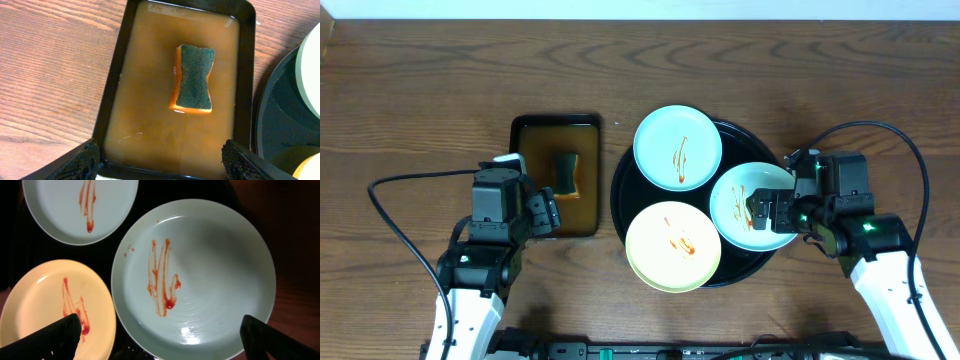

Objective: Clean dirty plates on tray and stack at the side

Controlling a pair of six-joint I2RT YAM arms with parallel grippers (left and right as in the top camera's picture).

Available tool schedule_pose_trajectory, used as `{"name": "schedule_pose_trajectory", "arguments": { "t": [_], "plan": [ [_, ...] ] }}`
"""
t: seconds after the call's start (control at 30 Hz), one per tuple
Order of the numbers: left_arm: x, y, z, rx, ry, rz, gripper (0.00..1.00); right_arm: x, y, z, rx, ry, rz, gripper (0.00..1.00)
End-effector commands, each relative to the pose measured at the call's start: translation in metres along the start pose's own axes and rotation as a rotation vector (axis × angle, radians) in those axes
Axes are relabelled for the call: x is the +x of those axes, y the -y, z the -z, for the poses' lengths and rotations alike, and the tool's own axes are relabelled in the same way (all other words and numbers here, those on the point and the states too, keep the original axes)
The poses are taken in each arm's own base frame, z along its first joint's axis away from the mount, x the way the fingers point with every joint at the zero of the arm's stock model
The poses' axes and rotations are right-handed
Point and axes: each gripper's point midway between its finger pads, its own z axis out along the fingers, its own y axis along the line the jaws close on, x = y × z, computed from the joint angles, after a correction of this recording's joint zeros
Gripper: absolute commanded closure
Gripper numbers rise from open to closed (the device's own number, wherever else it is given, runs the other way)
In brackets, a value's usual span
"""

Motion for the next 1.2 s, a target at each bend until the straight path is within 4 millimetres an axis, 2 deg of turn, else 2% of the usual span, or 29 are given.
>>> {"name": "schedule_pose_trajectory", "arguments": {
  "t": [0.0, 0.1, 0.13, 0.17, 0.27, 0.33, 0.4, 0.63, 0.83, 0.93, 1.0, 1.17],
  "plan": [
    [-0.01, 0.0, 0.005, -0.001, 0.023, 0.019, 0.21, -0.004, -0.004, 0.0, -0.009, 0.0, 0.033, 0.01],
    [-0.014, 0.002, 0.005, 0.01, 0.039, 0.021, 0.21, 0.008, -0.032, -0.002, -0.165, -0.063, 0.034, 0.02],
    [-0.02, 0.004, 0.005, 0.017, 0.063, 0.023, 0.21, 0.019, -0.046, -0.006, -0.238, -0.122, 0.031, 0.07],
    [-0.024, 0.005, 0.005, 0.021, 0.079, 0.024, 0.21, 0.026, -0.047, -0.009, -0.235, -0.156, 0.009, 0.12],
    [-0.035, 0.009, 0.002, 0.037, 0.114, 0.027, 0.21, 0.048, -0.051, -0.02, -0.222, -0.263, -0.049, 0.16],
    [-0.039, 0.015, -0.004, 0.065, 0.118, 0.026, 0.21, 0.059, -0.055, -0.027, -0.216, -0.314, -0.064, 0.24],
    [-0.041, 0.019, -0.014, 0.078, 0.11, 0.024, 0.21, 0.067, -0.057, -0.032, -0.204, -0.35, -0.083, 0.28],
    [-0.035, 0.023, -0.055, 0.064, 0.042, 0.013, 0.21, 0.082, -0.059, -0.041, -0.124, -0.402, -0.122, 0.33],
    [-0.027, 0.025, -0.089, 0.053, -0.006, 0.008, 0.22, 0.105, -0.045, -0.056, -0.037, -0.449, -0.143, 0.36],
    [-0.019, 0.028, -0.103, 0.052, -0.032, -0.002, 0.23, 0.113, -0.041, -0.066, -0.034, -0.456, -0.148, 0.37],
    [-0.013, 0.03, -0.111, 0.051, -0.056, -0.01, 0.25, 0.117, -0.041, -0.072, -0.044, -0.459, -0.166, 0.43],
    [0.002, 0.028, -0.124, 0.035, -0.109, -0.017, 0.27, 0.121, -0.039, -0.077, -0.041, -0.463, -0.176, 0.48]
  ]
}}
